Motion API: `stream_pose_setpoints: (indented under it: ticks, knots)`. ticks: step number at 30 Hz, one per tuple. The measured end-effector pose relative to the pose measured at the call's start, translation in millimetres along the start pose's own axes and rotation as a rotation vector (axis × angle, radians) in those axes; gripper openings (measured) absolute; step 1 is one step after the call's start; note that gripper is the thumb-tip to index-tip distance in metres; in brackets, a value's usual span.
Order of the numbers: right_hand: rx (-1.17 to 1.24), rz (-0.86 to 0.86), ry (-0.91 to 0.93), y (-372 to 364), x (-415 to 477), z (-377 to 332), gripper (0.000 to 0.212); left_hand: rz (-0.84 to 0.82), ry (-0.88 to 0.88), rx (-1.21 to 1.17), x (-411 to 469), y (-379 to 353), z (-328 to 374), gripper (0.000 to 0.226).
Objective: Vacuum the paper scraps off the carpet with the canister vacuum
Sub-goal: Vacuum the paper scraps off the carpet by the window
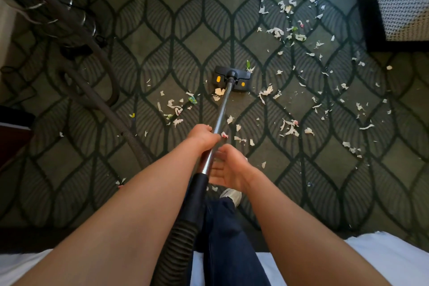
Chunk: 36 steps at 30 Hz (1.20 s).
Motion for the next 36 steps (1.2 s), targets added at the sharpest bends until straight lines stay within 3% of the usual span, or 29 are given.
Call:
stream_pose_setpoints:
  ticks: [2, 8, 13, 24, 36]
  knots:
    - [-0.076, 0.063, -0.016, -4, 11, 4, 0.036, 0.006, 0.05, 0.01, 11, 11, -14, 0.039]
    - [-0.209, 0.302, 0.096, -26, 70, 4, 0.027, -0.084, 0.153, -0.015, 34, 25, -53, 0.042]
    - [-0.262, 0.36, 0.091, -56, 120, 5, 0.015, -0.282, 0.237, -0.183, 53, 43, -82, 0.04]
    - [-0.242, 0.353, 0.056, -189, 158, 24, 0.017, -0.131, 0.048, 0.194, 84, 171, -131, 0.034]
    - [-0.21, 0.403, 0.035, -254, 156, 79, 0.016, -0.121, -0.03, 0.269, 77, 218, -198, 0.03]
Point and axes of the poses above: each hand's wrist, its own x-axis towards the middle knuckle, its own y-axis out of the back of the hand, z = x × y, the point moved 3 cm from there along x, towards the middle knuckle, and after that the axes turned 13 degrees about y, right-handed, at the moved point
